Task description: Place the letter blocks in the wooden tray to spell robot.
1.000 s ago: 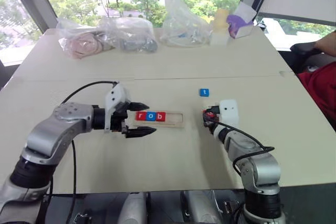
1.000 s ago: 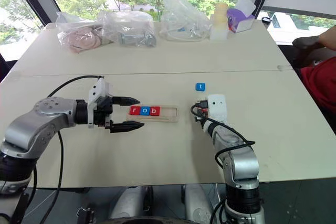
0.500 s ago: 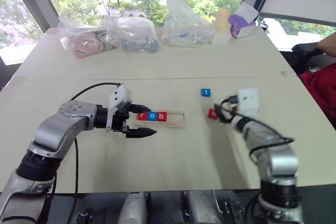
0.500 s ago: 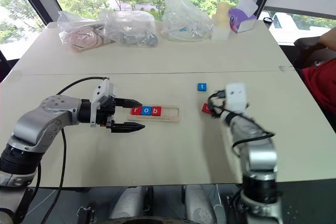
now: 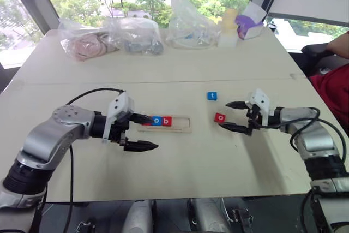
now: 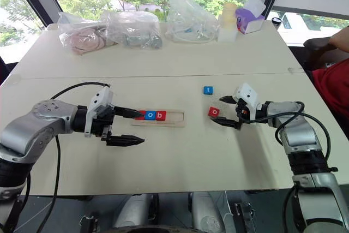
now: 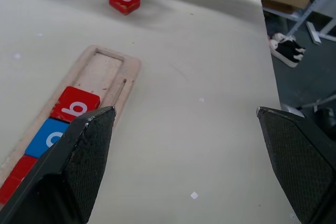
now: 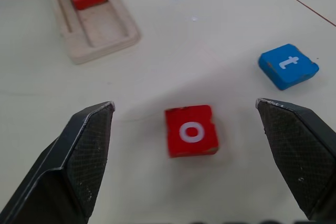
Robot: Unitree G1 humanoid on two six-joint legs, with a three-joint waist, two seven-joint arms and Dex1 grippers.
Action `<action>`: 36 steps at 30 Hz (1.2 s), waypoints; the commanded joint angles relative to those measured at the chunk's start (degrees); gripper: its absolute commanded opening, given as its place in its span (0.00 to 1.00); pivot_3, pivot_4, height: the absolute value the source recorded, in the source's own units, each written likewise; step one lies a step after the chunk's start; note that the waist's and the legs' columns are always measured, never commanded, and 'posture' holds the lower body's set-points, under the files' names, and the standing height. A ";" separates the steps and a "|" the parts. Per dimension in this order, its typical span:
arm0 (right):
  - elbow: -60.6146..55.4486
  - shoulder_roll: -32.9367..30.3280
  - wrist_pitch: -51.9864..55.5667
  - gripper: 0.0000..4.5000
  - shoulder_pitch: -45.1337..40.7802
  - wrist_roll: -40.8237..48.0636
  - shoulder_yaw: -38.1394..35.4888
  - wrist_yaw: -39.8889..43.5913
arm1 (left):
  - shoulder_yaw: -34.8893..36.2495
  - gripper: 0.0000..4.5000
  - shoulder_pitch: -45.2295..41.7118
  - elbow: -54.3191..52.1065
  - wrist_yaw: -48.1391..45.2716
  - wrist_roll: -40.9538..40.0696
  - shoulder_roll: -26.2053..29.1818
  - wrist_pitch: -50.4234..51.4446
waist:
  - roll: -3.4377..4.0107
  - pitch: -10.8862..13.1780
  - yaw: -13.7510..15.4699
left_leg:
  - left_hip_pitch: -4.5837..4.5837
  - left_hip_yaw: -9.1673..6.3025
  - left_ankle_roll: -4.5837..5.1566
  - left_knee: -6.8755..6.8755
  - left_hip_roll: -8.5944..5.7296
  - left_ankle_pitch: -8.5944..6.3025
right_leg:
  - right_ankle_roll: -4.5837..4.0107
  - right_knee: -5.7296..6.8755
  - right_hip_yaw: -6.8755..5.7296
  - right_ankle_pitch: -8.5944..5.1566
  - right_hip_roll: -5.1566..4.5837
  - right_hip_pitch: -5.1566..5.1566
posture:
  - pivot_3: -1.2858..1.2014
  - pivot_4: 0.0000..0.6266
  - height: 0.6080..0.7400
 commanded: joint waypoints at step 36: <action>-13.34 17.91 7.27 0.27 -5.75 -8.18 16.14 -10.42 | 9.46 1.00 7.68 -1.45 0.74 -0.04 9.04 -0.23 | 0.06 0.06 0.32 | -0.11 -0.06 -0.02 0.00 -0.06 0.01 | -0.01 0.10 -0.05 0.00 -0.17 -0.13 | 0.52 0.24 0.96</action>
